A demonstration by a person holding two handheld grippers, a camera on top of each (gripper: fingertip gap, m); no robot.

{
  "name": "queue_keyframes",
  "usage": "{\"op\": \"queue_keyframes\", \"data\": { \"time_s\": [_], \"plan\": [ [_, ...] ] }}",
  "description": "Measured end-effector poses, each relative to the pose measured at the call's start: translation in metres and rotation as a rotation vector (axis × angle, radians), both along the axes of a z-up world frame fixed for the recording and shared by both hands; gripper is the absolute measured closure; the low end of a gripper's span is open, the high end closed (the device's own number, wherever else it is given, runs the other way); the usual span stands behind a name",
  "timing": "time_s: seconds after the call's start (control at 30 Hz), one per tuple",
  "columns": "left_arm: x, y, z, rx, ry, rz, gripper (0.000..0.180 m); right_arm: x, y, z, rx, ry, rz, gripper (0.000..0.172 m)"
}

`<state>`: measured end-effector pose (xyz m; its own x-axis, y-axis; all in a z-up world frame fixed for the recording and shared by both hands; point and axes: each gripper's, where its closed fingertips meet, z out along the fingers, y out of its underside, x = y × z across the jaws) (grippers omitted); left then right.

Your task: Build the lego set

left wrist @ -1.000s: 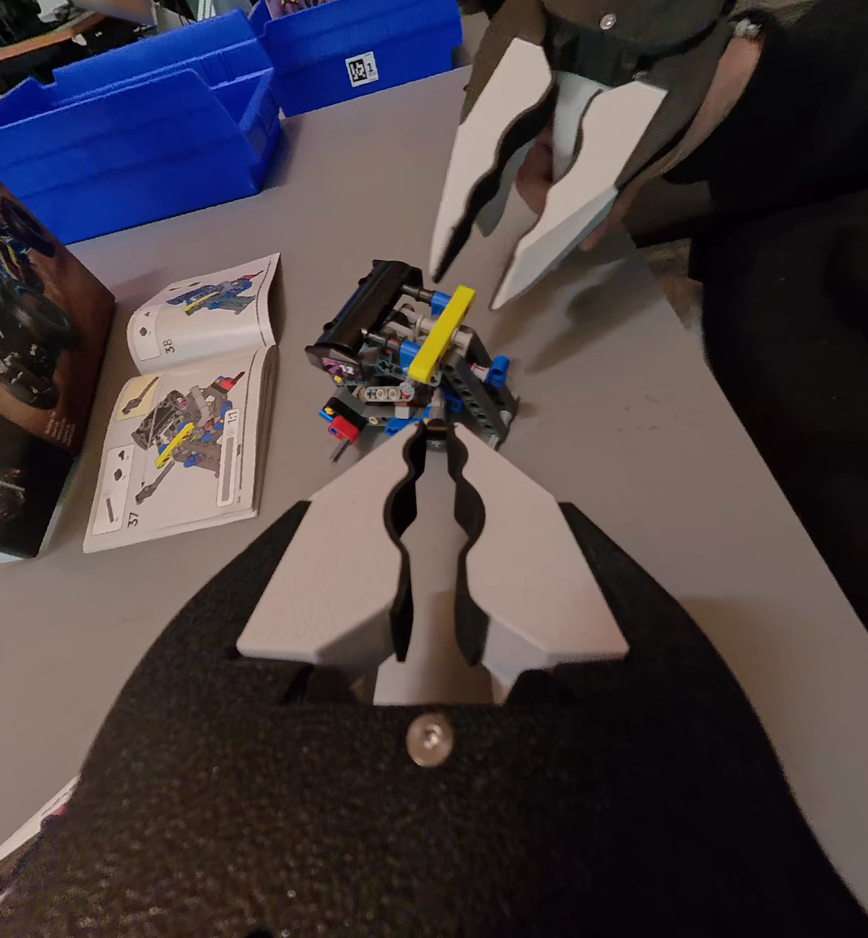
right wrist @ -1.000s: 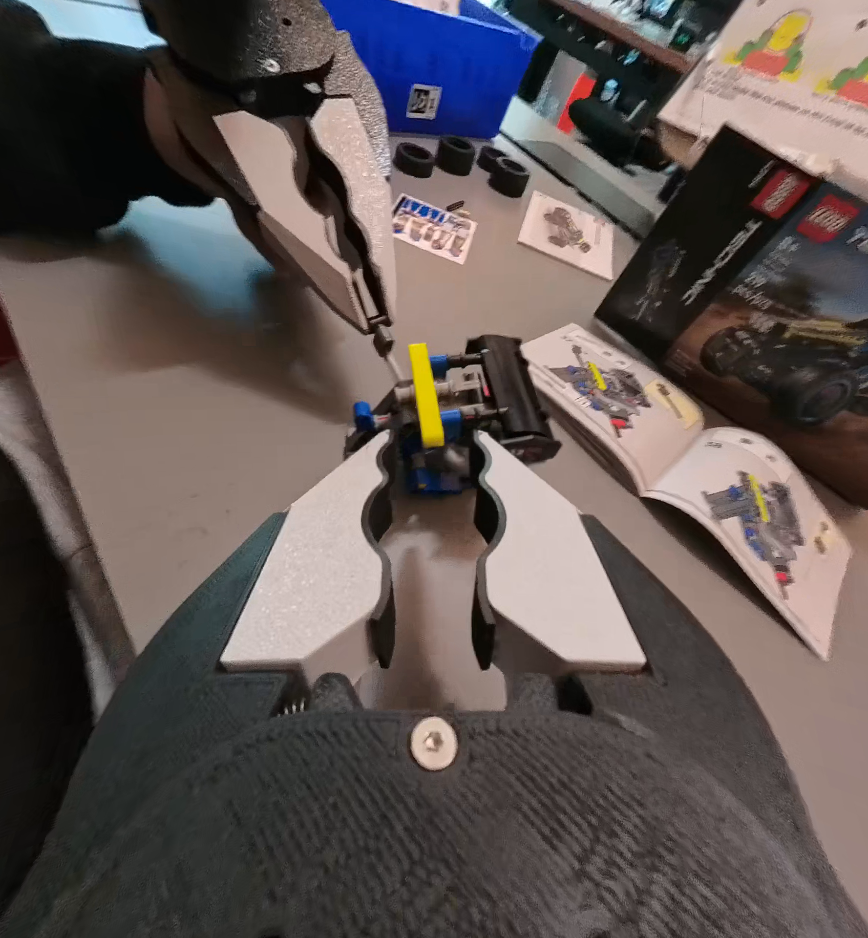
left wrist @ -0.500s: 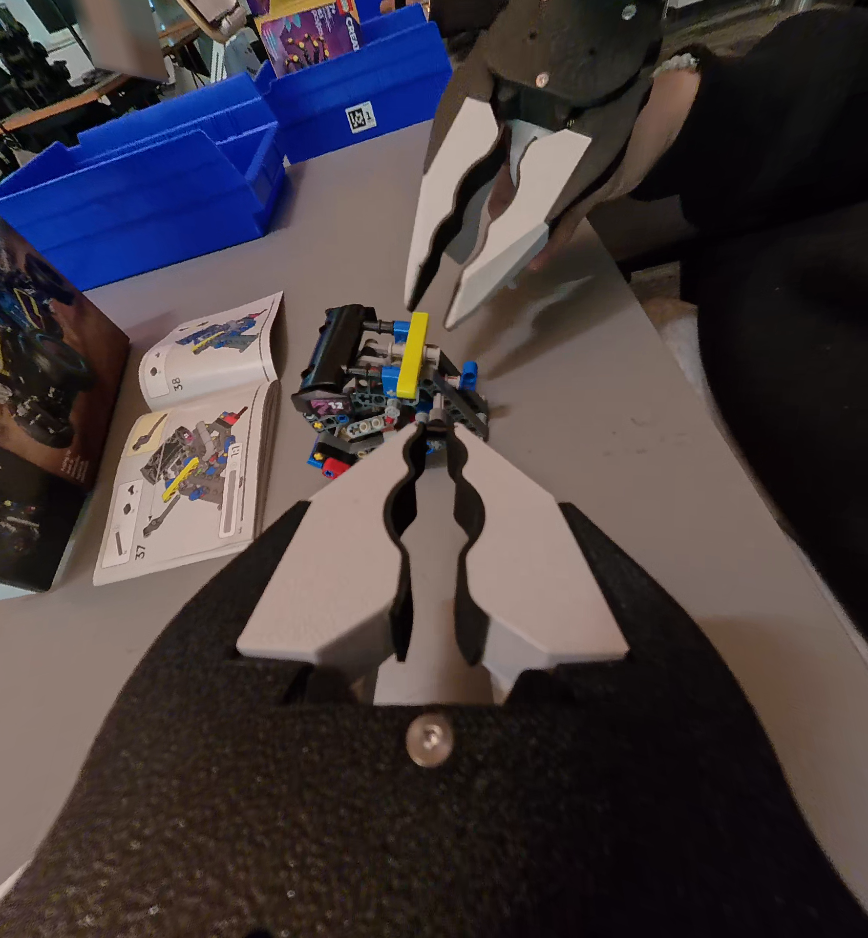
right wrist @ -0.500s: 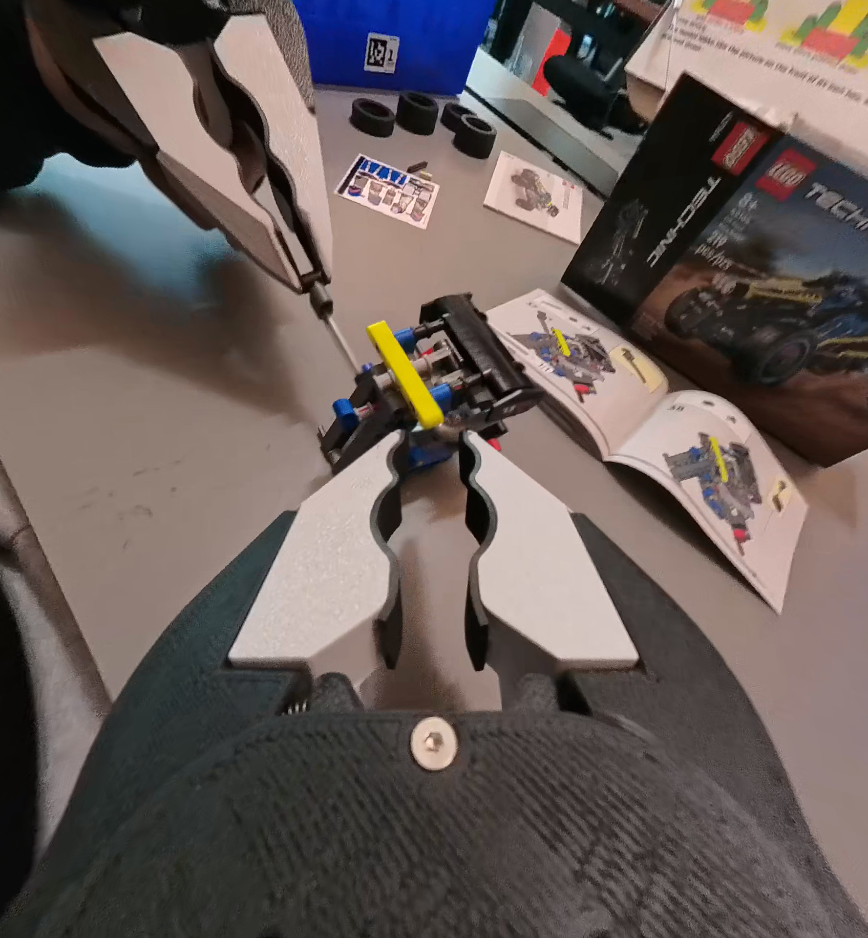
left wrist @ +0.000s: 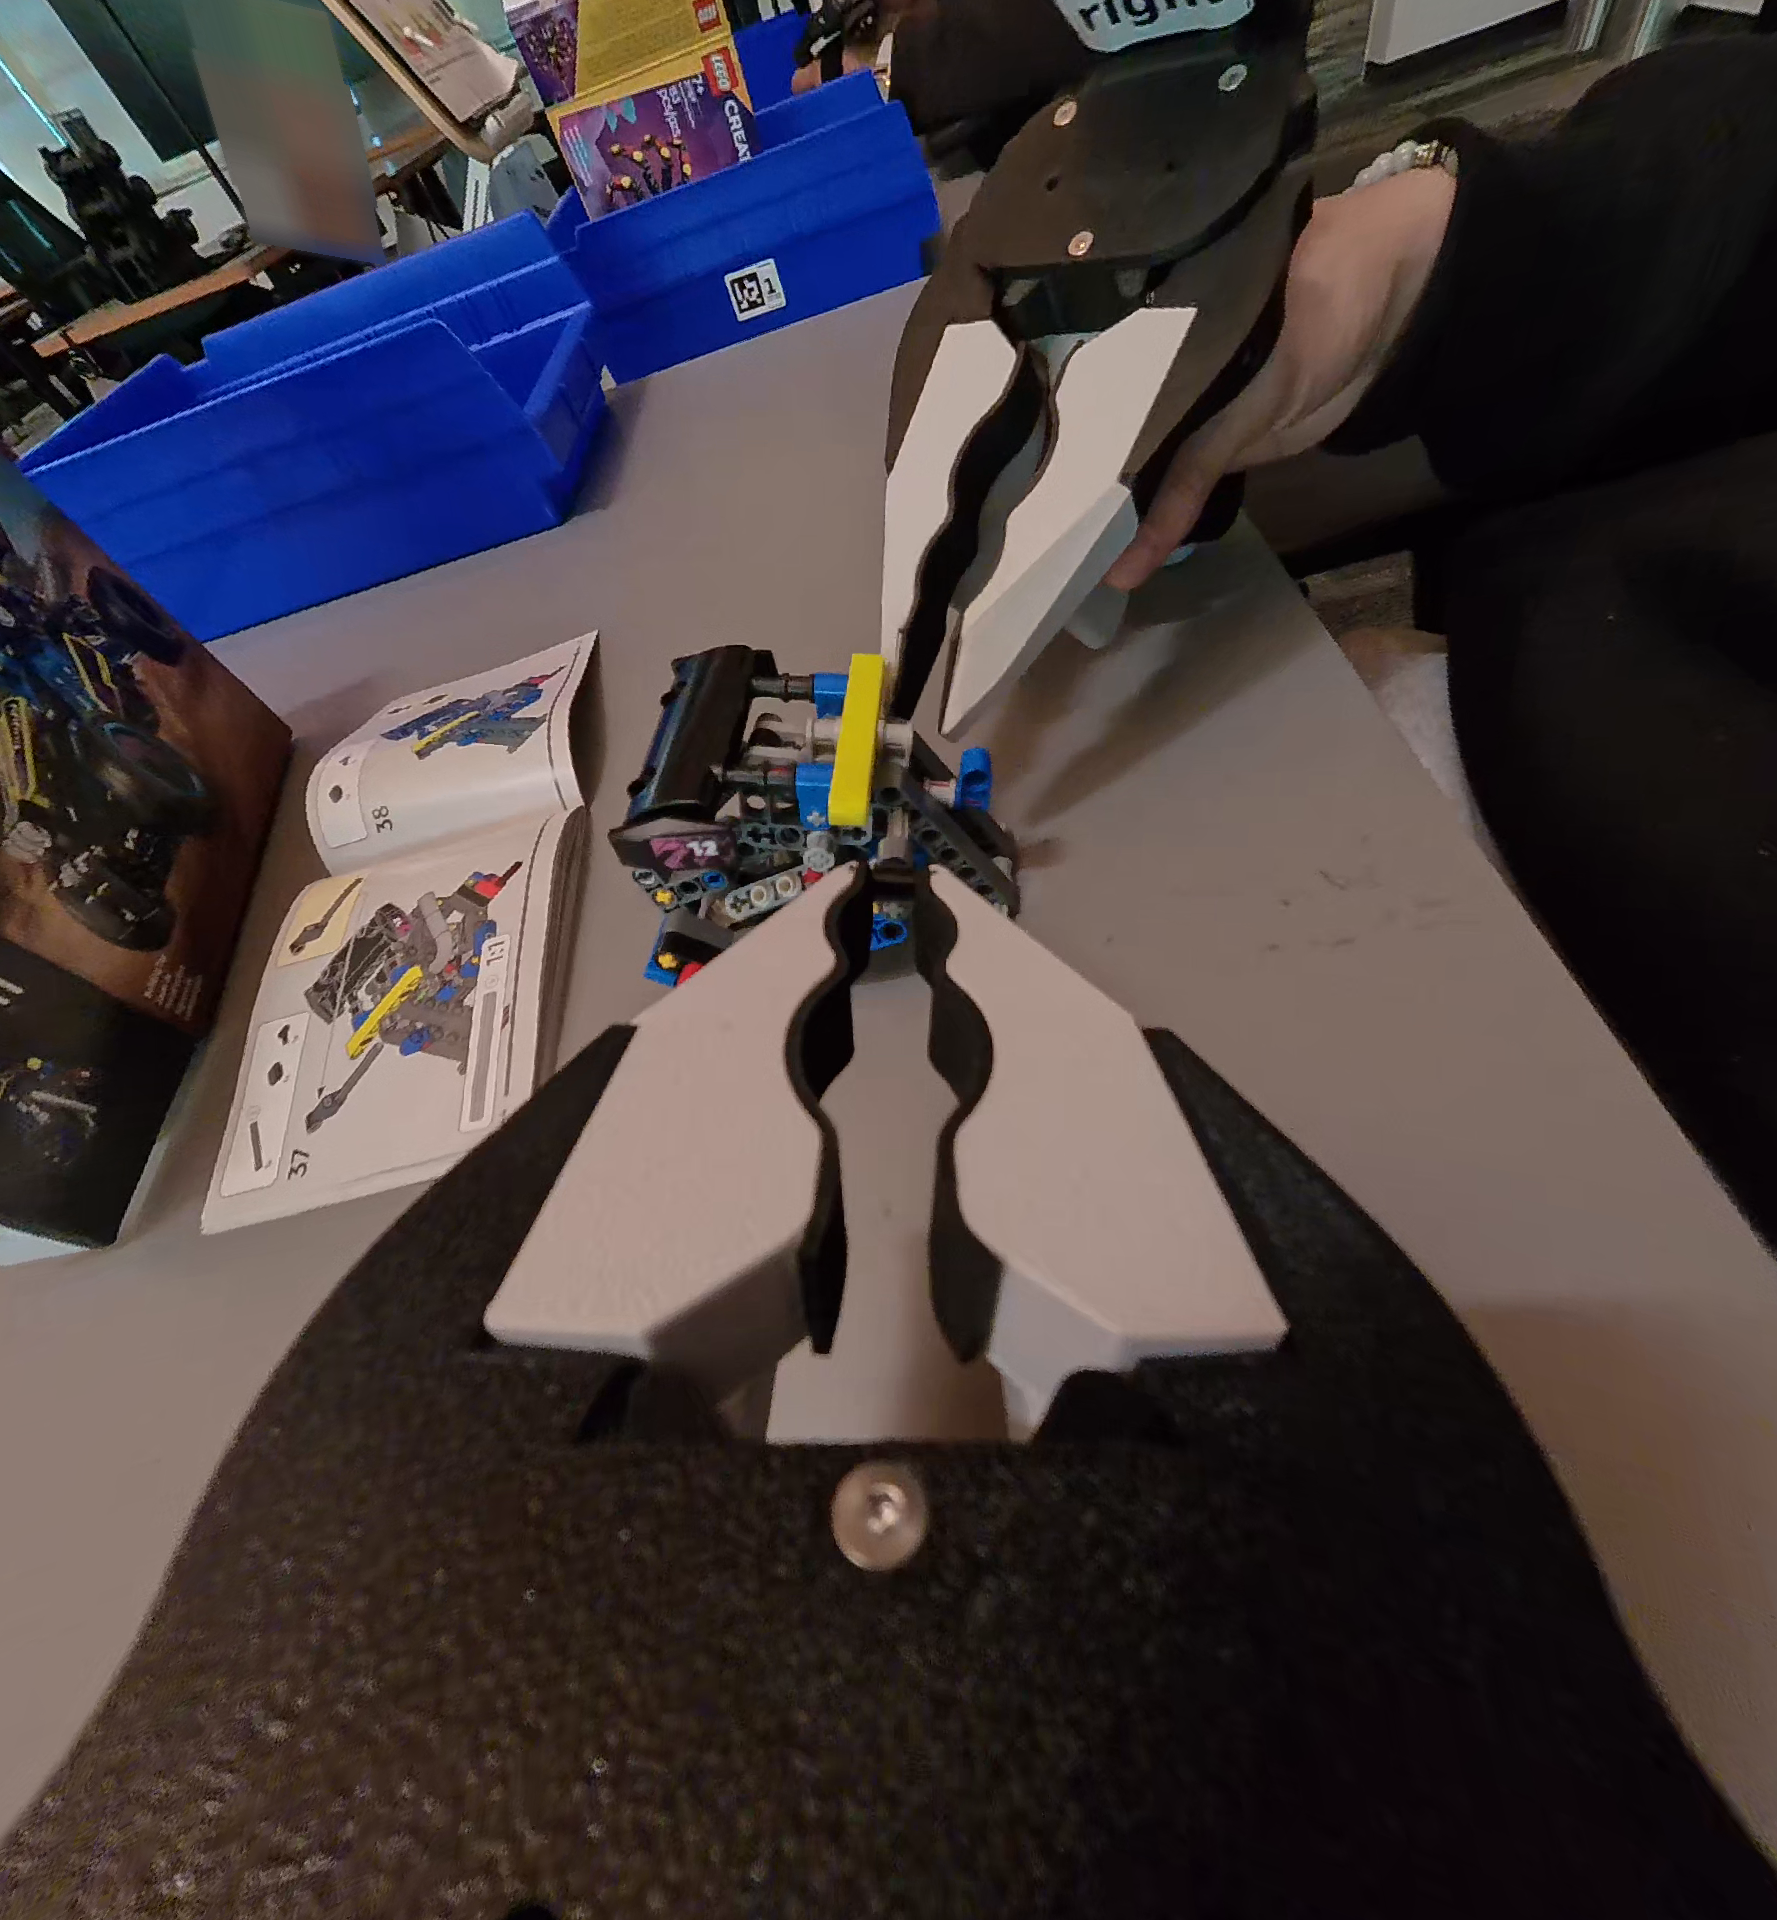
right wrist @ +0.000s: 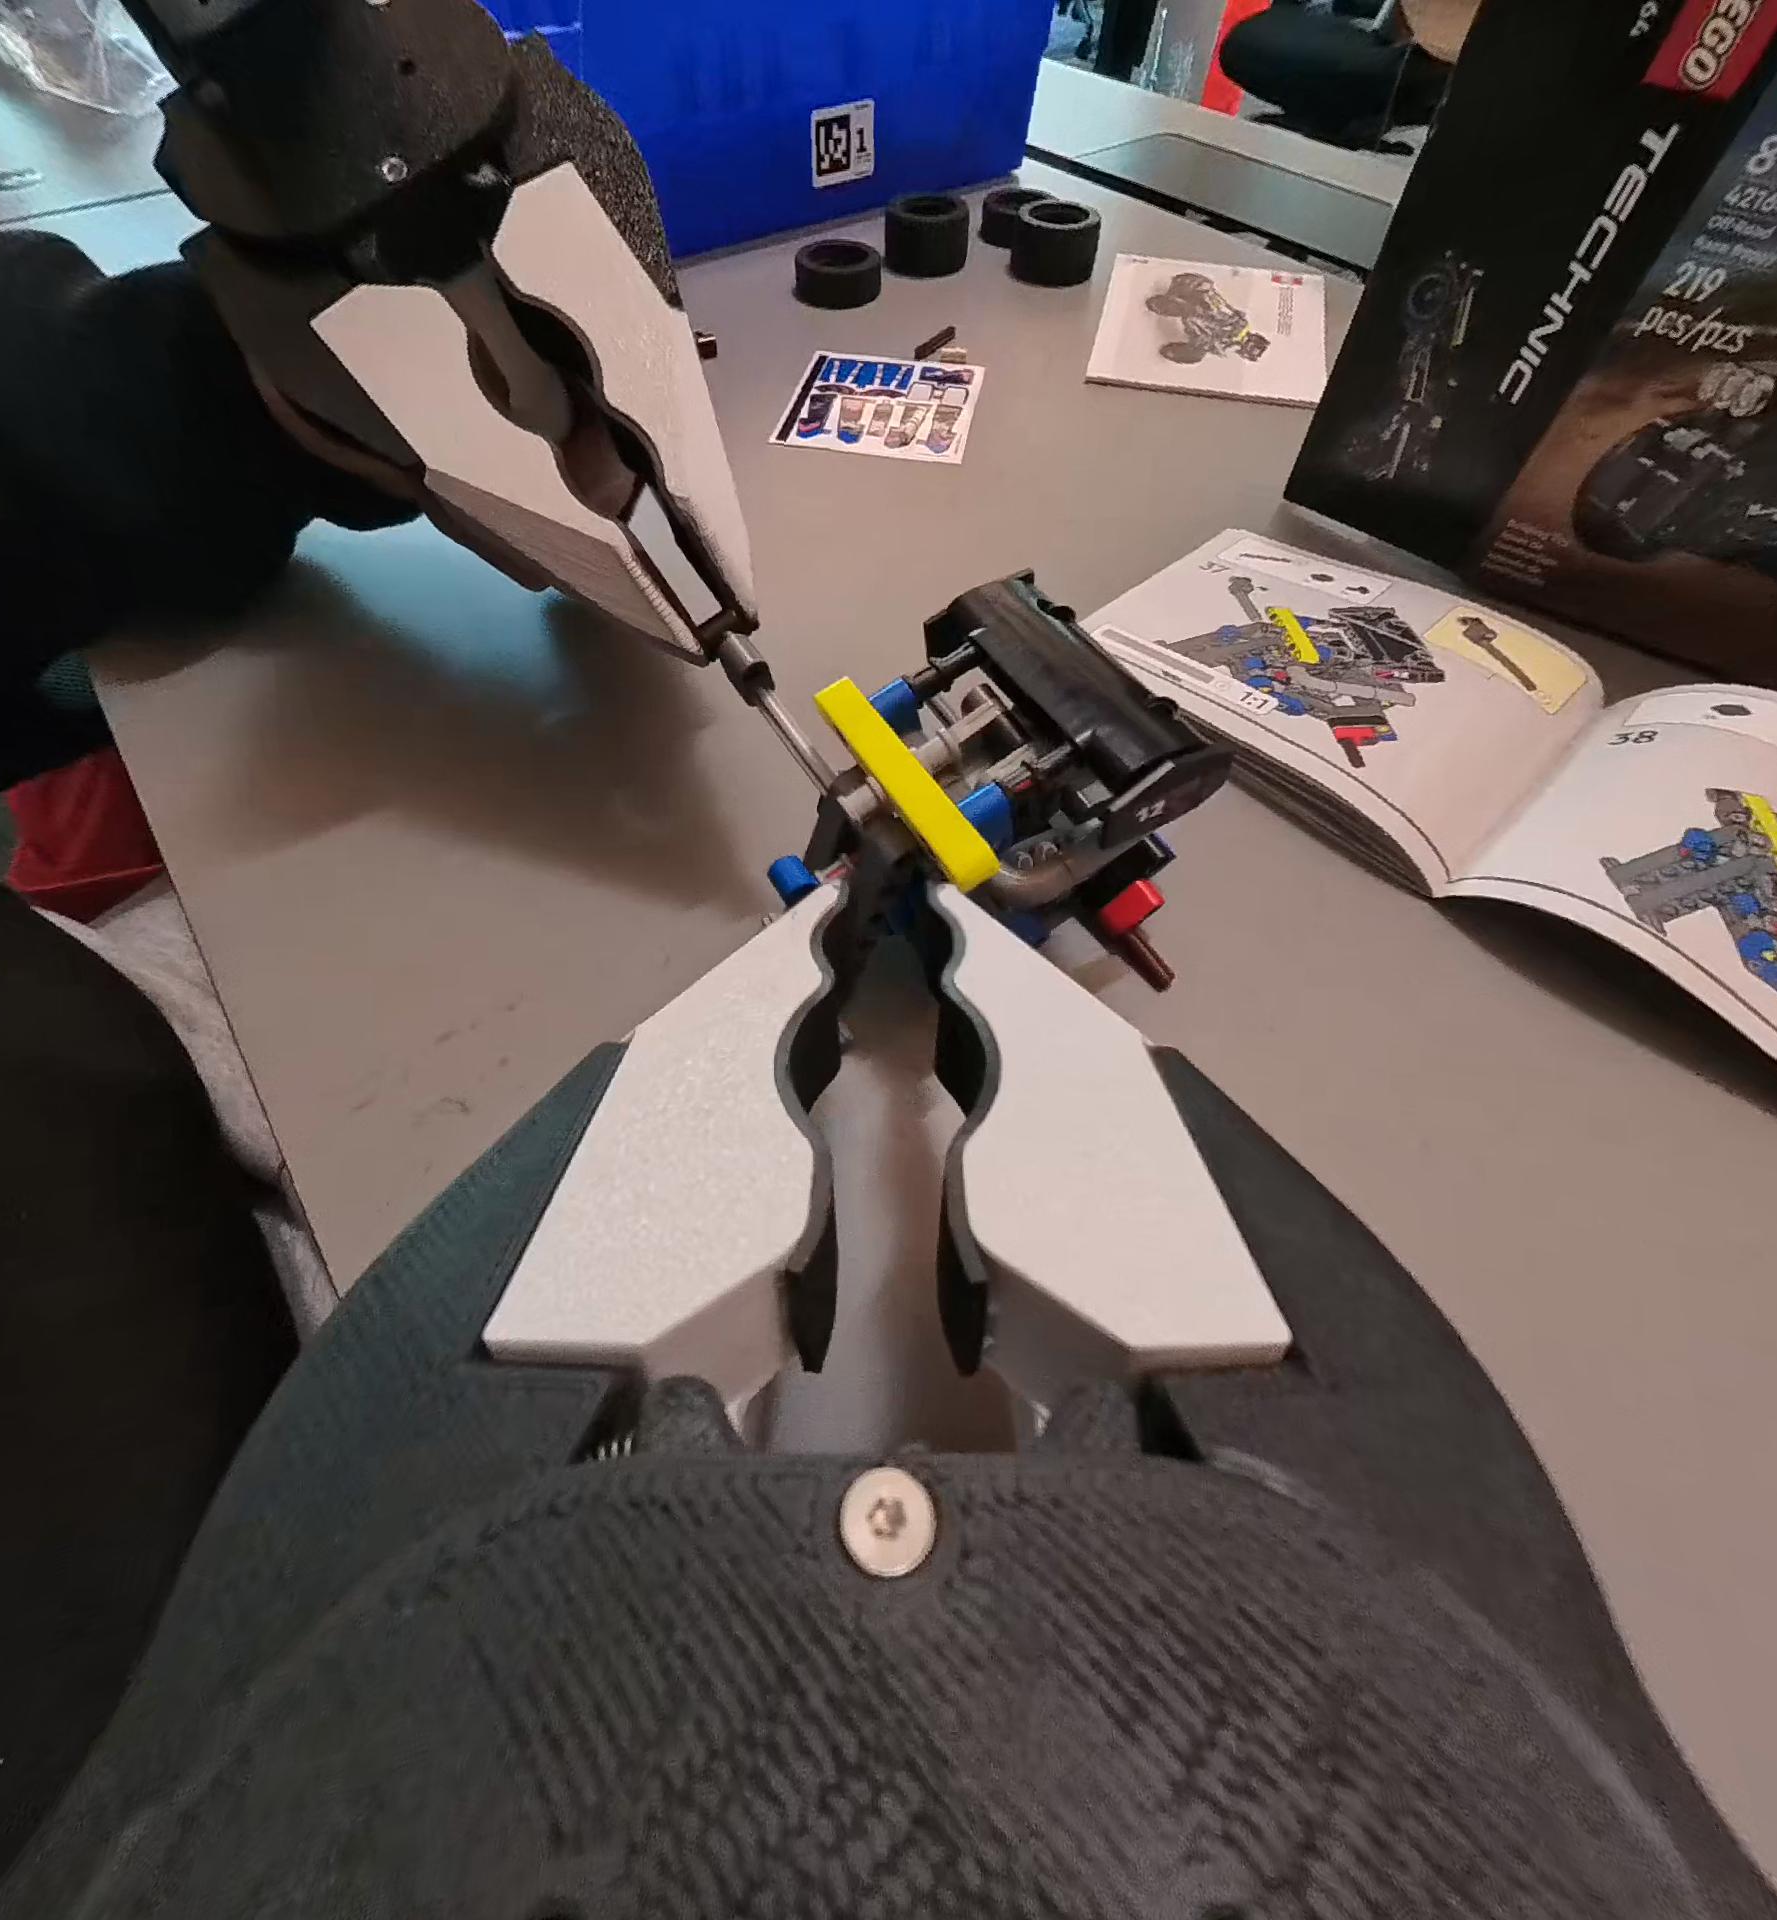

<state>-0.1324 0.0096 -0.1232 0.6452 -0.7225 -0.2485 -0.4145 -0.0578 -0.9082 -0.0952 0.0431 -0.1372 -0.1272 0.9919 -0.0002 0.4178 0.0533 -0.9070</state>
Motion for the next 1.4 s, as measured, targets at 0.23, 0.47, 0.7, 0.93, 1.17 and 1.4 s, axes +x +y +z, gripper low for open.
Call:
{"op": "queue_keyframes", "data": {
  "time_s": [0.23,0.47,0.7,0.93,1.17,1.4],
  "plan": [
    [0.002,0.003,0.004,0.007,-0.053,0.008,0.176,-0.004,0.000,-0.003,0.010,-0.019,0.007,0.168],
    [0.003,0.008,0.002,-0.021,-0.081,0.024,0.176,-0.004,0.006,-0.003,-0.045,-0.027,0.009,0.168],
    [0.007,0.012,-0.001,0.014,-0.002,0.049,0.176,-0.006,0.008,-0.004,-0.035,-0.026,0.002,0.169],
    [0.007,0.016,-0.002,0.039,0.053,0.102,0.176,-0.008,0.010,-0.004,0.018,-0.019,-0.007,0.168],
    [0.011,0.021,-0.001,0.052,0.065,0.131,0.176,-0.011,0.006,-0.004,0.055,-0.020,-0.012,0.167],
    [0.011,0.026,0.000,-0.035,-0.082,0.164,0.176,-0.011,0.008,-0.005,0.101,-0.021,-0.042,0.167]
  ]
}}
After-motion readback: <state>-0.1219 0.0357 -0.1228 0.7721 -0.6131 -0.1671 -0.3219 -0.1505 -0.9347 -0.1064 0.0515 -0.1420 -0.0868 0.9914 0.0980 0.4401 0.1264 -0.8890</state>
